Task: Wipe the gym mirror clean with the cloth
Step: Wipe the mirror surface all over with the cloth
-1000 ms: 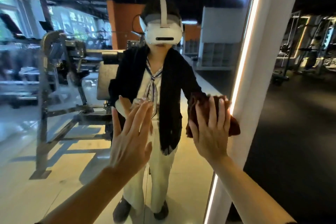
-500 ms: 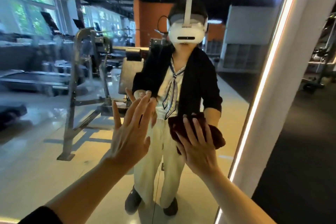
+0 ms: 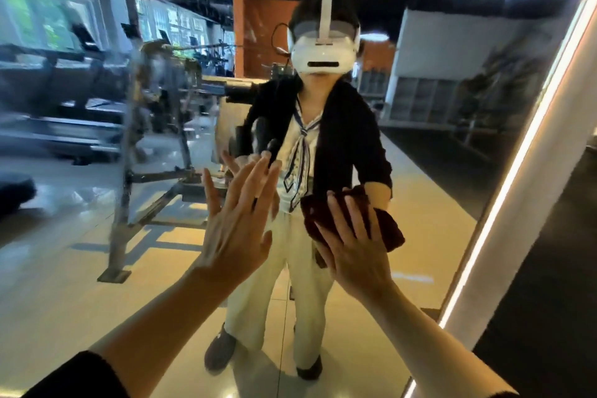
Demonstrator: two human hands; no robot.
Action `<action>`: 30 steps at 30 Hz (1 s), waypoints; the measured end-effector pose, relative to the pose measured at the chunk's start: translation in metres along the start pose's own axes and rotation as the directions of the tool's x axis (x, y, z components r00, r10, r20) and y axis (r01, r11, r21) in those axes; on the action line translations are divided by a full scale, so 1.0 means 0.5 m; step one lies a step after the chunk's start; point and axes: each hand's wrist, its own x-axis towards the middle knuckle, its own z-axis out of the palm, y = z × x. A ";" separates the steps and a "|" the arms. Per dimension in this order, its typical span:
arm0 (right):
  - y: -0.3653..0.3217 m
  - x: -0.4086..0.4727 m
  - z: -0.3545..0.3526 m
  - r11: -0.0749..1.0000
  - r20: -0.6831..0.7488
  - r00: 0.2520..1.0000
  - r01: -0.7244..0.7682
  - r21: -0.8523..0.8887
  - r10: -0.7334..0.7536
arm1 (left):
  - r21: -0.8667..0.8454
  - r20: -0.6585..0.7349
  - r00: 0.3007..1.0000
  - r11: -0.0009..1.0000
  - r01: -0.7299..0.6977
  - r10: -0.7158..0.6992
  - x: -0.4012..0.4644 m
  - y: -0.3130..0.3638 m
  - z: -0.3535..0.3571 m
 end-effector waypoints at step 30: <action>-0.176 0.121 -0.007 0.939 0.034 0.938 -0.343 -0.017 0.344 | -0.132 -0.127 0.992 0.990 -0.045 0.029 -0.011 -0.191 -0.003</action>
